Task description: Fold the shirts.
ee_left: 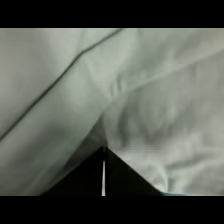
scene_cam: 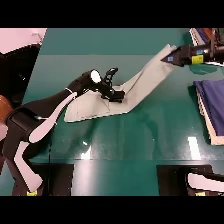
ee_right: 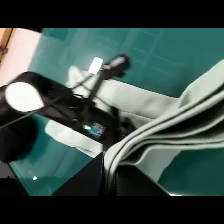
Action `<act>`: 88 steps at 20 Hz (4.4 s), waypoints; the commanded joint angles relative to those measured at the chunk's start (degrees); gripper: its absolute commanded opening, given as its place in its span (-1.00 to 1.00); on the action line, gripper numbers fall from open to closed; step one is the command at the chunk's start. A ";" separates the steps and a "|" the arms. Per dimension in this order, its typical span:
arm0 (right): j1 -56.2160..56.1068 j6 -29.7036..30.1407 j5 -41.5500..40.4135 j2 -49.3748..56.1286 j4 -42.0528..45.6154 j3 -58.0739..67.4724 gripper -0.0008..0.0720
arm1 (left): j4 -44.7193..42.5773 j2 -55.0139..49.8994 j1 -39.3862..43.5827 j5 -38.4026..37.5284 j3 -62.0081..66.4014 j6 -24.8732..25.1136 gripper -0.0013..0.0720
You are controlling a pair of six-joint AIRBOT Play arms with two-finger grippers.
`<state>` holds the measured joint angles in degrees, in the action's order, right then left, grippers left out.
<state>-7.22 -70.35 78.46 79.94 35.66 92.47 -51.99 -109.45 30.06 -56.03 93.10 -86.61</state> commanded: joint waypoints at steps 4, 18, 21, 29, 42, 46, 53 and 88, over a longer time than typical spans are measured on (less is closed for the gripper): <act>-9.62 0.72 -4.04 0.15 -1.66 3.52 -0.92 | -0.94 -0.94 -1.86 -4.44 7.82 -0.44 -0.90; -41.59 0.83 -14.19 30.86 -1.57 25.44 0.48 | -25.40 24.74 -34.77 -21.20 15.23 0.02 -0.90; -39.28 -1.01 -10.29 29.81 2.89 20.52 0.40 | -25.14 26.08 -37.53 -21.33 15.21 0.02 -0.90; -17.66 -6.36 -10.69 16.09 10.88 -9.70 0.42 | -19.15 26.16 -37.55 -21.42 15.21 0.07 -0.90; -21.77 -1.75 -13.57 33.48 -10.69 -6.91 0.40 | -16.20 25.90 -37.55 -21.53 14.75 0.09 -0.90; -24.61 0.35 -13.99 35.93 -8.94 1.68 -0.92 | -16.13 25.88 -35.54 -21.51 14.49 0.22 -0.90; -11.80 -4.68 -14.27 25.44 4.11 7.43 -0.92 | -16.20 25.88 -25.70 -20.81 14.49 1.55 -0.90; 41.00 -17.29 0.46 -10.88 40.28 -4.68 -0.92 | -15.91 25.88 -18.69 -20.74 14.49 1.60 -0.90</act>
<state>32.23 -87.26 77.30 74.61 71.05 96.64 -67.88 -83.55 11.35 -76.34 107.61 -85.38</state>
